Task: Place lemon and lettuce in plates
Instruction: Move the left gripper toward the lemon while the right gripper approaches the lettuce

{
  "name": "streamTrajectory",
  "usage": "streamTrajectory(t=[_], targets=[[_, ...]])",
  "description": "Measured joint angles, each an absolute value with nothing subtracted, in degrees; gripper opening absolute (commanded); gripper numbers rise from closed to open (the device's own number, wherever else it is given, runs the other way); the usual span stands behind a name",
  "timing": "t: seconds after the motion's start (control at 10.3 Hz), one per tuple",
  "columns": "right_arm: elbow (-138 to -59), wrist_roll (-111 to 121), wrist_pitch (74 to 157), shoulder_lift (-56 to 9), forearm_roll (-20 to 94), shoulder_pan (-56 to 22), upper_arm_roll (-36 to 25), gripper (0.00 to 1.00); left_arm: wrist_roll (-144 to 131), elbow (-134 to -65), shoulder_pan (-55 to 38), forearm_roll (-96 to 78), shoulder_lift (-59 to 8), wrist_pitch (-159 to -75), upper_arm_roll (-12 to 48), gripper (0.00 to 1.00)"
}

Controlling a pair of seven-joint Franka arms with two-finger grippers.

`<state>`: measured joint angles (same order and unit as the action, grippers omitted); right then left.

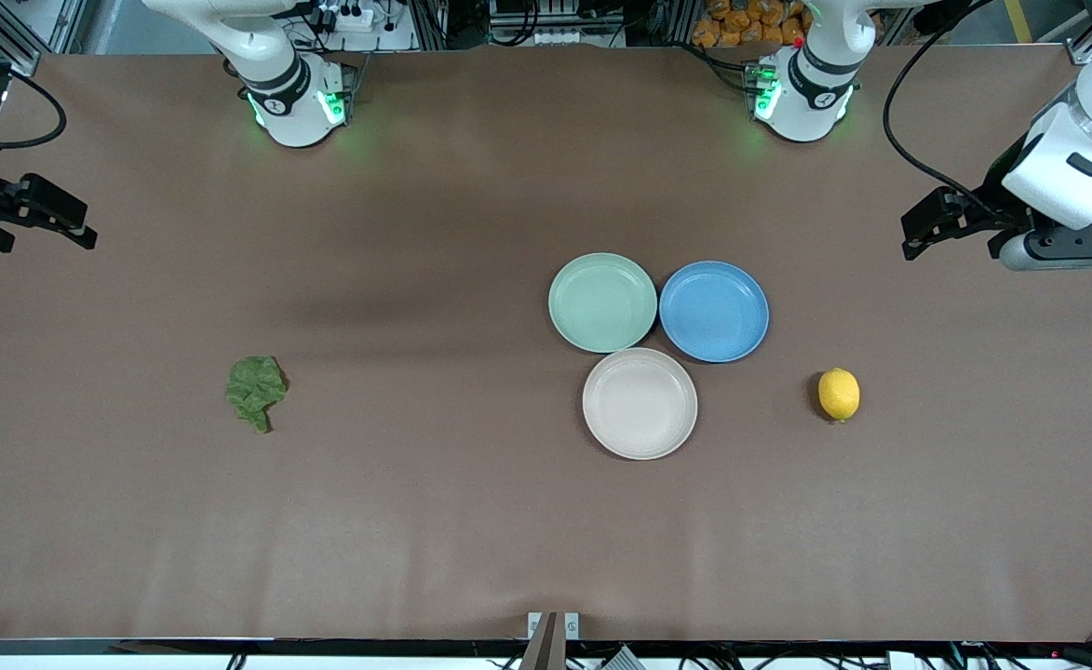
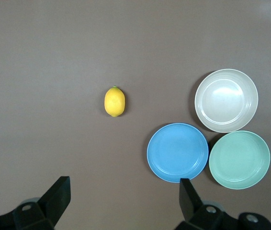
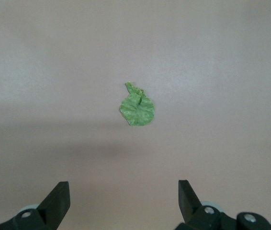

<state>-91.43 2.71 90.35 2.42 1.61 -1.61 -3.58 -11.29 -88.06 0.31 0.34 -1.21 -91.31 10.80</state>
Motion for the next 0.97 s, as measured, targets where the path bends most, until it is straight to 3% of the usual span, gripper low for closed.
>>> streamTrajectory(t=[0.49, 0.97], targets=[[-91.4, 2.7, 90.2, 2.4, 1.6, -1.6, -3.6, 1.00, -11.3, -88.1, 0.3, 0.3, -1.9, -91.2, 10.8, 1.00], [-91.4, 2.7, 89.7, 2.3, 1.6, -1.6, -3.6, 1.00, -11.3, -88.0, 0.4, 0.4, -7.8, -92.3, 10.2, 1.00]])
